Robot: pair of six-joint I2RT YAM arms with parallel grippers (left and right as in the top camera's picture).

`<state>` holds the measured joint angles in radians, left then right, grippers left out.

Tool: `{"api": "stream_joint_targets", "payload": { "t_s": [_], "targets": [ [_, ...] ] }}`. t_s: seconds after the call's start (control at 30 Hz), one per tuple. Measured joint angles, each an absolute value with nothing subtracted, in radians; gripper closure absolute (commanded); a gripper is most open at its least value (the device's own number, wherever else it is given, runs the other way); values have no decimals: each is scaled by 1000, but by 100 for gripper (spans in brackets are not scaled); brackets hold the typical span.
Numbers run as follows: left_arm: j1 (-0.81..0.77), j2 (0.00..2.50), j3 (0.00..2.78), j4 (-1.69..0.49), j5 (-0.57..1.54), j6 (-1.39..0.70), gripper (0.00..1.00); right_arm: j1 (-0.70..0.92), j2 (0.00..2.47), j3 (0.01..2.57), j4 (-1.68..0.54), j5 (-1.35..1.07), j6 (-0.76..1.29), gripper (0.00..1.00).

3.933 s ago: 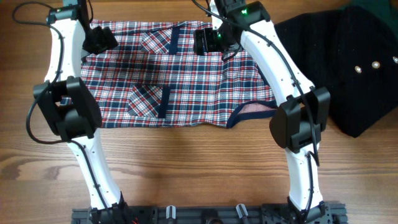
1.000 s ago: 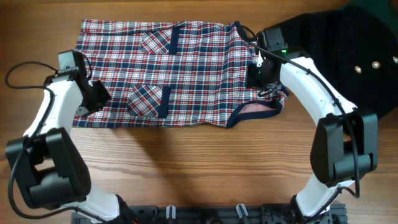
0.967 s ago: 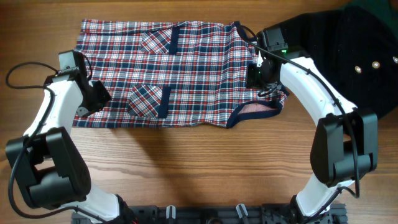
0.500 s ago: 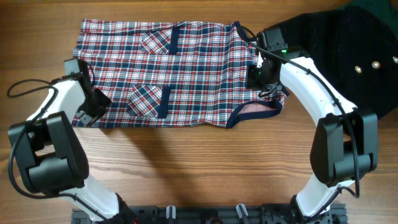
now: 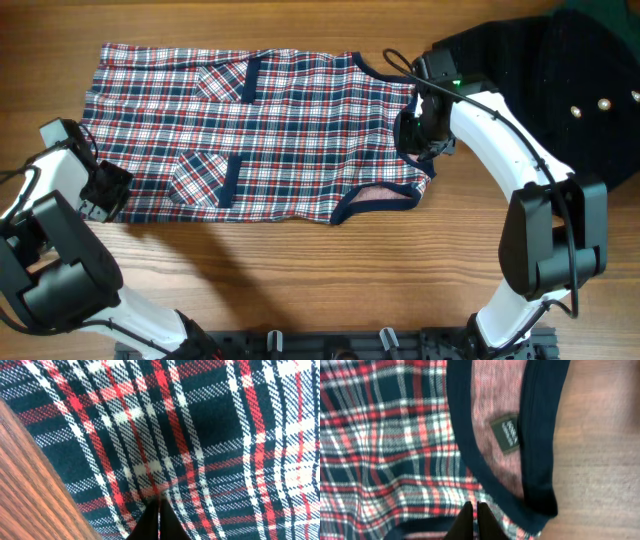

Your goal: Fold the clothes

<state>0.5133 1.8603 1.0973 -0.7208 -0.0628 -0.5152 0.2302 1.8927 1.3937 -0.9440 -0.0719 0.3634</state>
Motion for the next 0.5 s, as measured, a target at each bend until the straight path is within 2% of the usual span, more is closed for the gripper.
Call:
{"api": "stream_joint_targets", "payload": {
  "t_s": [0.17,0.5],
  "targets": [
    [496,1860,1097,-721,-89,-514,96,241,1893,1306,-957,-123,382,96],
    [472,1860,1095,-721,-123,-514,96,255,1884,1129,-762,-144,426,96]
  ]
}}
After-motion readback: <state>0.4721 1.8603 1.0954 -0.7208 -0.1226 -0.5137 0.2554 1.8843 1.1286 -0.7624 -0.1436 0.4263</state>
